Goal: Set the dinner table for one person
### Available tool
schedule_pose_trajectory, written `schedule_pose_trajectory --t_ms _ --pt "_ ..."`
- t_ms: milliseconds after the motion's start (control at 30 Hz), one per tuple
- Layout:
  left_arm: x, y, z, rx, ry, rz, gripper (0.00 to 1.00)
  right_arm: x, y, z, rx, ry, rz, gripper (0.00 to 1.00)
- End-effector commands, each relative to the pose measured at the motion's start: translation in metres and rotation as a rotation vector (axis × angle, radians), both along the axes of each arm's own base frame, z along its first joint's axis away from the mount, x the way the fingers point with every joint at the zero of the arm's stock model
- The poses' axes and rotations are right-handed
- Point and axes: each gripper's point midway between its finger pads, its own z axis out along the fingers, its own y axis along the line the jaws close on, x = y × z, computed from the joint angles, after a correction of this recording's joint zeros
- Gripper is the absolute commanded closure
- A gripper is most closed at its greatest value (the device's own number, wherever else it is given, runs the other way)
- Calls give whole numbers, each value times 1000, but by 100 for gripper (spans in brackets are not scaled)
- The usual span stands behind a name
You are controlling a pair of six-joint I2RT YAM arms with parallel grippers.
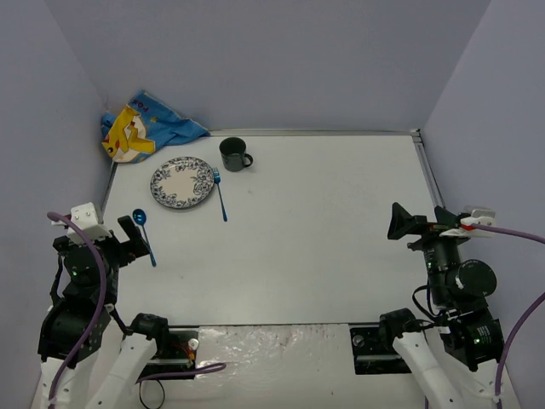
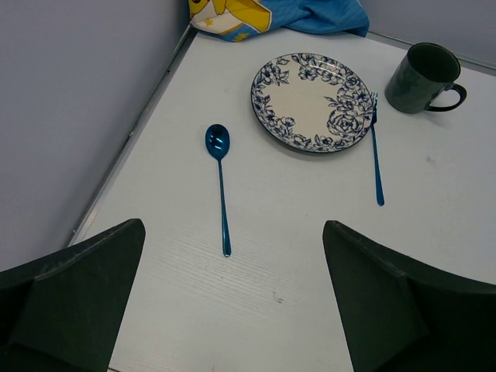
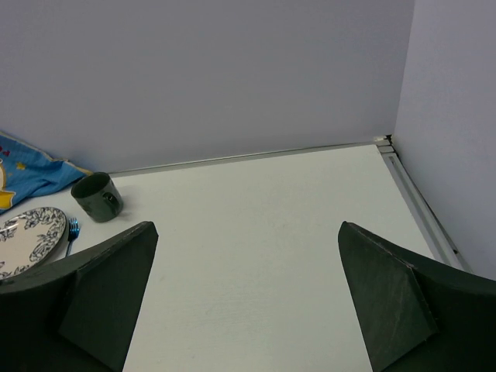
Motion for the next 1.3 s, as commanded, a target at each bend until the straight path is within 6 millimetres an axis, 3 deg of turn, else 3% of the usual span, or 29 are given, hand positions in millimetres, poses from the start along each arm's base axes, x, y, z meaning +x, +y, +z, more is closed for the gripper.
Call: schedule_pose_trajectory --t_ms 0,100,267,300,467,567,700,833,1000,1200,1267 --pt "15 -12 3 -42 2 -38 3 8 12 24 40 -62 53 0" --pt "28 -19 0 -68 27 -45 3 18 21 15 65 -18 81 0" --pt "78 -28 -16 -111 115 5 3 39 36 -3 134 76 120 0" --pt "80 -28 -16 -112 115 7 3 41 40 -6 133 91 134 0" --pt "164 -20 -5 -200 15 91 3 56 50 -28 133 166 162 0" --pt "207 5 -5 -317 -64 162 3 58 62 -39 129 203 220 0" --pt "250 51 -15 -286 -112 327 3 58 72 -48 138 226 267 0" --pt "290 81 -19 -287 -168 369 3 56 79 -55 134 222 314 0" --pt "335 122 -60 -308 -144 375 3 55 89 -55 121 190 375 0" --pt "380 149 -91 -257 -126 281 3 52 104 -61 103 173 466 0" --pt "395 151 -91 -219 -122 229 3 51 108 -64 99 175 488 0"
